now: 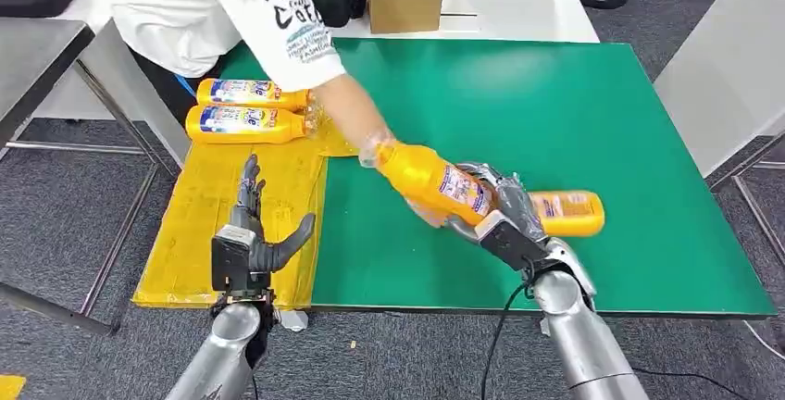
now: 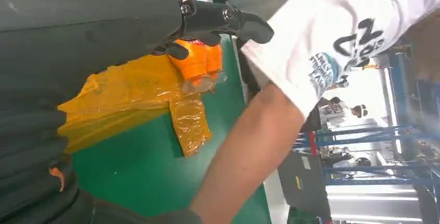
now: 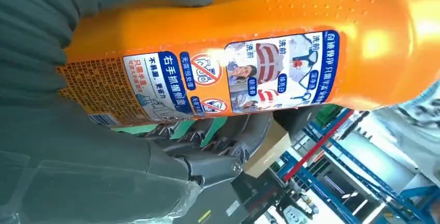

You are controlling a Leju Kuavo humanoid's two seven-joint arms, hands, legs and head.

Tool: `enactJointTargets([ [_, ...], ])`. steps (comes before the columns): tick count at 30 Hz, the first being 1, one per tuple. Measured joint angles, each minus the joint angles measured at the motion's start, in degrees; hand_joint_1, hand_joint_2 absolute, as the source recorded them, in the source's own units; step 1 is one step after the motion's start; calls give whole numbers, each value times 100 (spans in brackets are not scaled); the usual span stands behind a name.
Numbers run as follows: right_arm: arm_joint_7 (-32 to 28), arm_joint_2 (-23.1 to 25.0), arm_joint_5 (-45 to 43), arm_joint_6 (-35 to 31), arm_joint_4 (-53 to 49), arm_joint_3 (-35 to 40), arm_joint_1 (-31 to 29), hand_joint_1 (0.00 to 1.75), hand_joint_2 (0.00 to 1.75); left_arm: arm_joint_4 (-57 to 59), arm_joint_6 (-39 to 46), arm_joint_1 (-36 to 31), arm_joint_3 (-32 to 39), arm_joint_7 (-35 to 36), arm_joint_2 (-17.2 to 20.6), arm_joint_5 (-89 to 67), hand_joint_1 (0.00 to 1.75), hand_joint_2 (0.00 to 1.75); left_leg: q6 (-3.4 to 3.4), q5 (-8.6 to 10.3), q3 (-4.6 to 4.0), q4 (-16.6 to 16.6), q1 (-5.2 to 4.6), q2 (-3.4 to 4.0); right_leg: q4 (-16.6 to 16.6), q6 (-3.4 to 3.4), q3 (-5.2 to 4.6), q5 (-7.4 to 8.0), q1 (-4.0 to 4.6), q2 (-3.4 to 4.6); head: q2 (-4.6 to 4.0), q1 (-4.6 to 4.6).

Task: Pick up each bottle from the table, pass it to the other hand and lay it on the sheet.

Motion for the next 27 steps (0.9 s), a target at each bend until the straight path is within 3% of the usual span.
enactJointTargets([
  [7, -142, 472, 236, -42, 798, 241, -372, 175, 175, 48, -2431, -176, -11, 986, -2, 1749, 0, 175, -3, 2, 6, 0, 1, 10, 0, -1, 0, 1, 1, 3, 0, 0],
  [14, -223, 721, 266, -76, 1355, 376, -585, 175, 175, 105, -2741, -241, -11, 1136, 13, 2039, 0, 175, -5, 4, 5, 0, 2, 8, 1, -1, 0, 1, 2, 3, 0, 0],
  [21, -448, 885, 293, -11, 1983, 555, -782, 175, 175, 192, -4122, -272, -149, 1790, 162, 3145, 0, 175, -5, 4, 2, 0, 2, 4, 1, -1, -1, 1, 2, 2, 0, 0],
  [27, -498, 961, 282, -11, 2332, 675, -938, 175, 175, 275, -4154, -319, -230, 1869, 265, 3265, 0, 175, -5, 5, 2, 1, 2, 3, 1, -1, -1, 1, 2, 2, 0, 0],
])
